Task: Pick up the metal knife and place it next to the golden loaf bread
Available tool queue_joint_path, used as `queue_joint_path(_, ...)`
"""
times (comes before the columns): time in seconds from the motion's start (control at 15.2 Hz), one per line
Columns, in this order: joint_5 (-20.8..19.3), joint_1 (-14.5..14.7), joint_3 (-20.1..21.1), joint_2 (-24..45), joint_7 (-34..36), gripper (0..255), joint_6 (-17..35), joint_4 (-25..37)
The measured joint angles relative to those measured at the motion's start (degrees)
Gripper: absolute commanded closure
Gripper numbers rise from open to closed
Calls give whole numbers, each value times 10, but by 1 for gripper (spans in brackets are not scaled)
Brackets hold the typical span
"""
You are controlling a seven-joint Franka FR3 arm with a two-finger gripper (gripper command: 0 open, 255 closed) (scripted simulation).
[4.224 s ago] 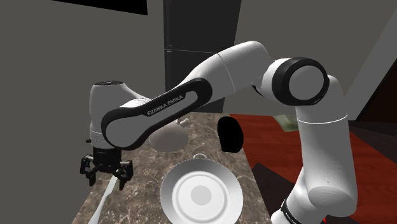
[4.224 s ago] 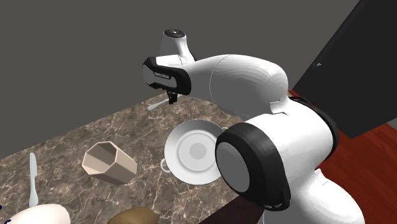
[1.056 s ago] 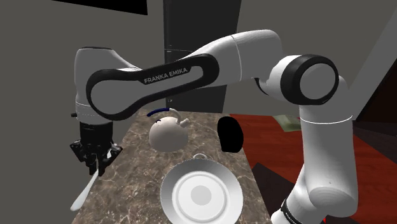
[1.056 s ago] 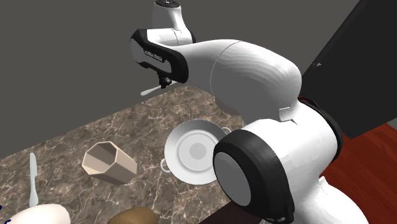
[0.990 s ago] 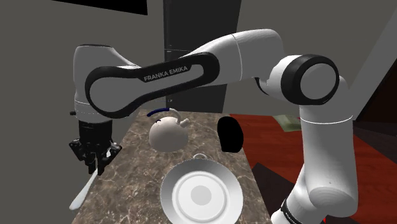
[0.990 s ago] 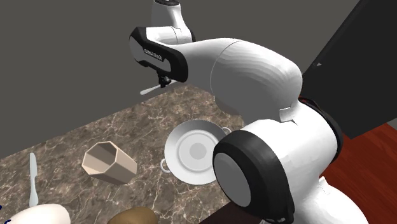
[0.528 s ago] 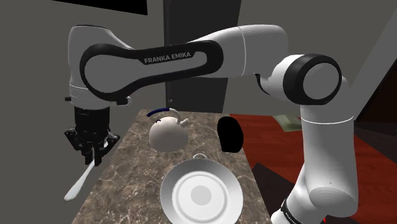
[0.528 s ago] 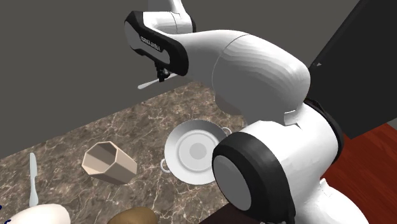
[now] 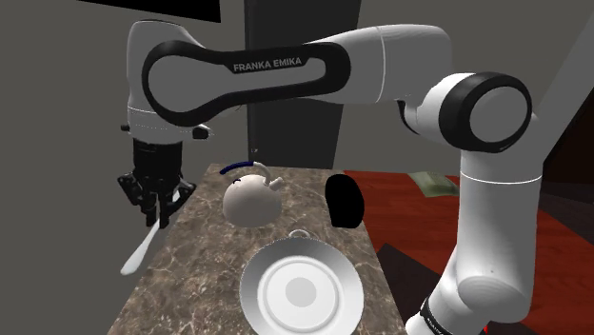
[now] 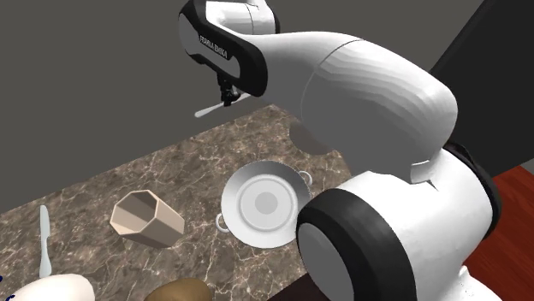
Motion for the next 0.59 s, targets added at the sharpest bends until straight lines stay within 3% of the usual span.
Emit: queue_joint_path(0.59,92,-115,-26,-128,-148,255,6,-138)
